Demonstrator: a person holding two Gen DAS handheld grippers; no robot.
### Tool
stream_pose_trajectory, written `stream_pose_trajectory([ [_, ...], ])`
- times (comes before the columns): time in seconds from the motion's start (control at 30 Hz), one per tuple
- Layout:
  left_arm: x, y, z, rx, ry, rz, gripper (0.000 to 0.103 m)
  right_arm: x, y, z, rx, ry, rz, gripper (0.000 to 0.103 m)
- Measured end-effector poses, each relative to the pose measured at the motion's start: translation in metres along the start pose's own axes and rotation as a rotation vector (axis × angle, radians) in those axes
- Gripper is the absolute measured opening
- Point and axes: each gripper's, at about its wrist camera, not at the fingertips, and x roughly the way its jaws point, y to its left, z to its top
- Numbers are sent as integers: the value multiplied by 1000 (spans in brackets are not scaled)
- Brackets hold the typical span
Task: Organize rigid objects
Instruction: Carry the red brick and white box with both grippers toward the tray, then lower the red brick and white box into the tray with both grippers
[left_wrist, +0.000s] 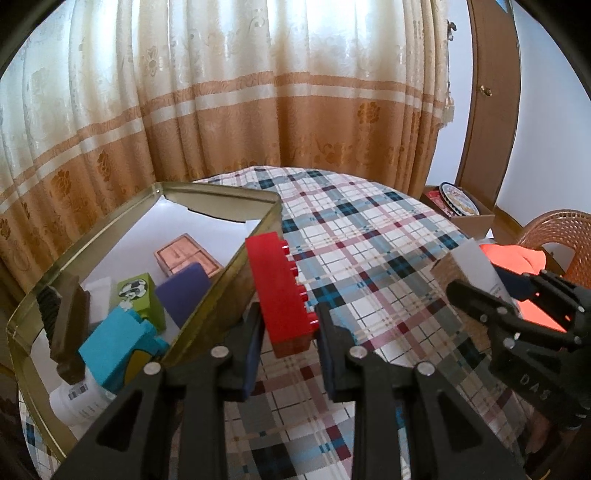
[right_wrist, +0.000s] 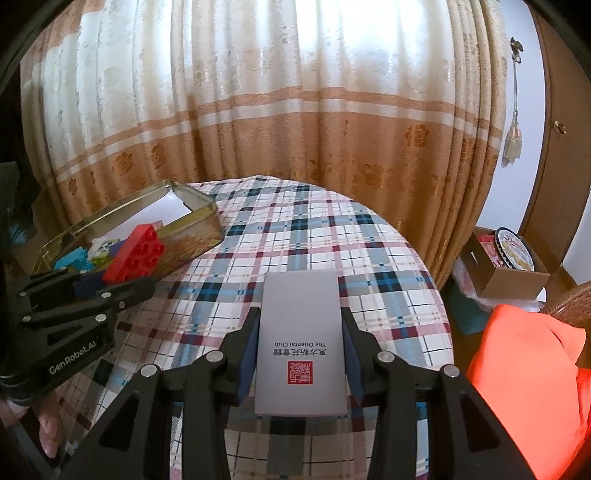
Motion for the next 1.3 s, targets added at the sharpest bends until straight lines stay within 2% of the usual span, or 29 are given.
stream_pose_trajectory([
  [0.23,-13,3,0,-4,-15,-15,26,-4,15,3,-19,-7,34,43],
  [0.77,-42,23,8,-31,-67,-1,26,-13,41,21,-54,-42,97,43],
  [1.07,-54,43,12,-52,-90,28,26,-12,60,37,-90,-60,137,43],
  [1.3,-64,73,17,-85,-114,94,26,-8,88,64,-136,-86,202,43],
])
